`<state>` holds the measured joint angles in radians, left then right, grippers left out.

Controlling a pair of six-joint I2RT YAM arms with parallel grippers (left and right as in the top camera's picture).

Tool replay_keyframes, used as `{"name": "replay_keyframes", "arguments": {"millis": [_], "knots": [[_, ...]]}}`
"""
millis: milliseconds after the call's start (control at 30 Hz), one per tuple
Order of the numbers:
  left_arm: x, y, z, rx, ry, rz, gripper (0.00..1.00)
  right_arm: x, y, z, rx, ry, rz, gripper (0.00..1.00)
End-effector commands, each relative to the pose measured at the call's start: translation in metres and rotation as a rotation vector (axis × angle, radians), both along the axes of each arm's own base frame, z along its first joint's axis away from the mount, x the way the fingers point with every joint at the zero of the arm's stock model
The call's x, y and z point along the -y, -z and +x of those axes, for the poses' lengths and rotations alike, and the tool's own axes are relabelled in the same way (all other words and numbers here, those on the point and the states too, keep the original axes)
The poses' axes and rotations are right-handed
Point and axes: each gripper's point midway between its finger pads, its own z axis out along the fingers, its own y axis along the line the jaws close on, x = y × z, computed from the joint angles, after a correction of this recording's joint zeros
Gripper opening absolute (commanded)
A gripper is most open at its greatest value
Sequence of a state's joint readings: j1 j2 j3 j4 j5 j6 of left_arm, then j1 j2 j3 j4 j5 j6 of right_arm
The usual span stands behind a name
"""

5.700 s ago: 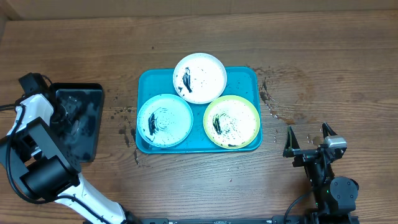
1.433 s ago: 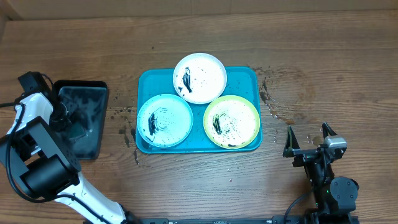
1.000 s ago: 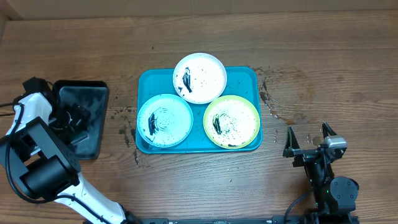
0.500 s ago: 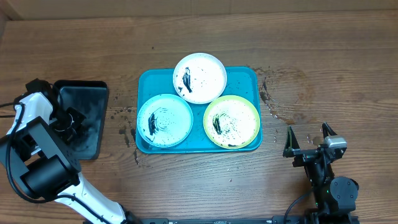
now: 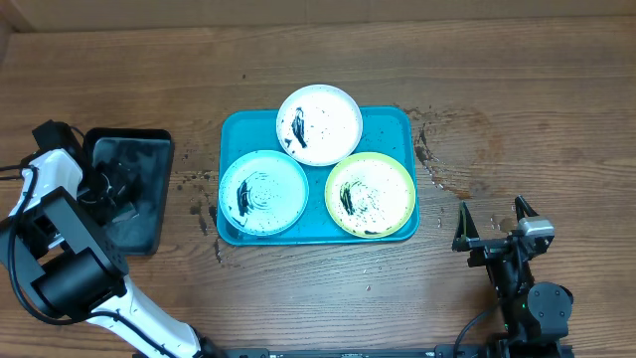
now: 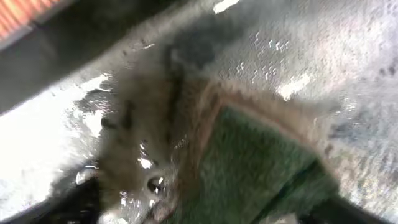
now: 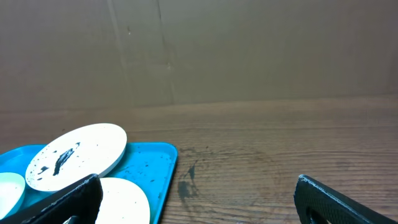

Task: Clean dirty plates on tray and stack at the side
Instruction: 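Swish the held sponge around the soapy basin with the left gripper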

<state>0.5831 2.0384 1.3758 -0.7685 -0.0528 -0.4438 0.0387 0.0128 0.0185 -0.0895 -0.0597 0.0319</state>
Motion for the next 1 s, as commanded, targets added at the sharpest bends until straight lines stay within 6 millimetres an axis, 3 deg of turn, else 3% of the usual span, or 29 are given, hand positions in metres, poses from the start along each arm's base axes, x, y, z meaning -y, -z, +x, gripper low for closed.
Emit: {"name": "replay_keyframes", "arguments": {"millis": [0,33,167,333,433,667,800,967], "knots": [[0.001,0.01,-0.002,-0.011,-0.004,-0.005,0.5,0.003,0.001,0.0,0.008,0.017,-0.003,1.0],[0.001,0.01,-0.001,-0.01,-0.004,-0.004,0.38,0.003,0.001,0.0,0.008,0.017,-0.003,1.0],[0.001,0.01,-0.002,-0.013,-0.005,-0.006,0.04,0.003,0.001,0.0,0.008,0.017,-0.003,1.0],[0.002,0.007,-0.004,-0.023,0.026,-0.009,0.04,0.003,0.001,0.0,0.008,0.017,-0.003,1.0],[0.0,-0.008,0.0,-0.021,0.025,-0.008,0.04,0.003,0.001,0.0,0.008,0.017,-0.003,1.0],[-0.013,-0.08,0.02,0.042,0.026,0.03,0.04,0.003,0.001,0.0,0.008,0.017,-0.003,1.0],[-0.008,-0.115,0.035,0.129,0.04,0.008,0.04,0.003,0.001,0.0,0.008,0.017,-0.003,1.0],[0.003,-0.112,0.041,0.158,0.055,-0.048,0.04,0.003,0.001,0.0,0.008,0.017,-0.003,1.0]]}}
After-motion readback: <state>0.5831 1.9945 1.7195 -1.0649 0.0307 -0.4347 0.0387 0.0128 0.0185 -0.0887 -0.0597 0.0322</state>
